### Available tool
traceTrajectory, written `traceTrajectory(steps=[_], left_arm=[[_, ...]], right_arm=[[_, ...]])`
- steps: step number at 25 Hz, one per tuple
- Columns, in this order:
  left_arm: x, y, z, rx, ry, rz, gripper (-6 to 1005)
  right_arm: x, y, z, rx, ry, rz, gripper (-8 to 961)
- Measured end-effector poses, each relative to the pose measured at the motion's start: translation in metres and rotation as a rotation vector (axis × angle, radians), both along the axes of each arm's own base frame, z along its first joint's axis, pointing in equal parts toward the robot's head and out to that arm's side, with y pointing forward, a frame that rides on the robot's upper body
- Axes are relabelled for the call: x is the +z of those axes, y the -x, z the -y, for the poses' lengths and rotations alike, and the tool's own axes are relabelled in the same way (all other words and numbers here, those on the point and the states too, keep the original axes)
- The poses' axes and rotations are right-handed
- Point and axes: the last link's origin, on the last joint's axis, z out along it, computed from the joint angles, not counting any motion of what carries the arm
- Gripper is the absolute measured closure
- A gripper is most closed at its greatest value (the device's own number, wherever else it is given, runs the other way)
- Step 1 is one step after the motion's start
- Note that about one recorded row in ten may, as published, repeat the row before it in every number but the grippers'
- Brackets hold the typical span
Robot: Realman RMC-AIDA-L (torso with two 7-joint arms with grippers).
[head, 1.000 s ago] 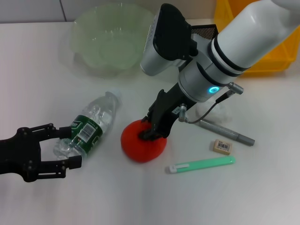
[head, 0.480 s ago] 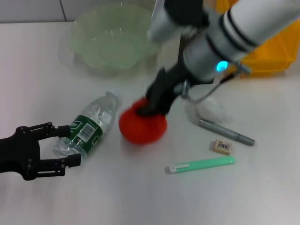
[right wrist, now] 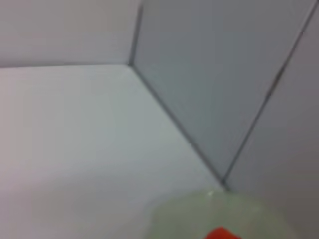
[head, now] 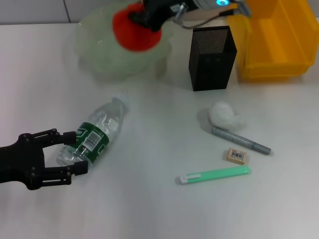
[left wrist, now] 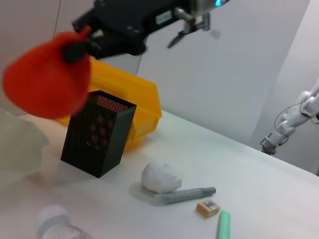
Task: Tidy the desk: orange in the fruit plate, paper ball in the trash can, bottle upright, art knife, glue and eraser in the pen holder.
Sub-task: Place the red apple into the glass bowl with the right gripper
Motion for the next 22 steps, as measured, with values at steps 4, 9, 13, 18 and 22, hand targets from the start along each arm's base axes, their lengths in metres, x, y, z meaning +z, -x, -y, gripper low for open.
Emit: traceTrajectory(steps=[4,9,13,18,22], left_arm=[[0.0,0.001,-0.001,0.005,-0.005,-0.001,141],[-0.002,0.001,-0.001,0.015,-0.005,0.001,141],[-0.003,0.001,-0.001,0.02,-0.003,0.001,141],[-0.006,0.003,-0.001,0.04,-0.004,0.003,141],[-0.007,0.004,-0.001,0.046,-0.003,0.004,141]], right_arm=[[-0.017,-0.001,-0.008,0.064,-0.103,0.018,779],[-0.032,-0.004,-0.015,0.083,-0.165,0.036,759],[-0.035,-0.003,-0.02,0.091,-0.212,0.016,744],[-0.035,0.0,-0.024,0.085,-0.223,0.007,688],[-0.035,-0.002,-0.026,0.084,-0.238,0.005,526]])
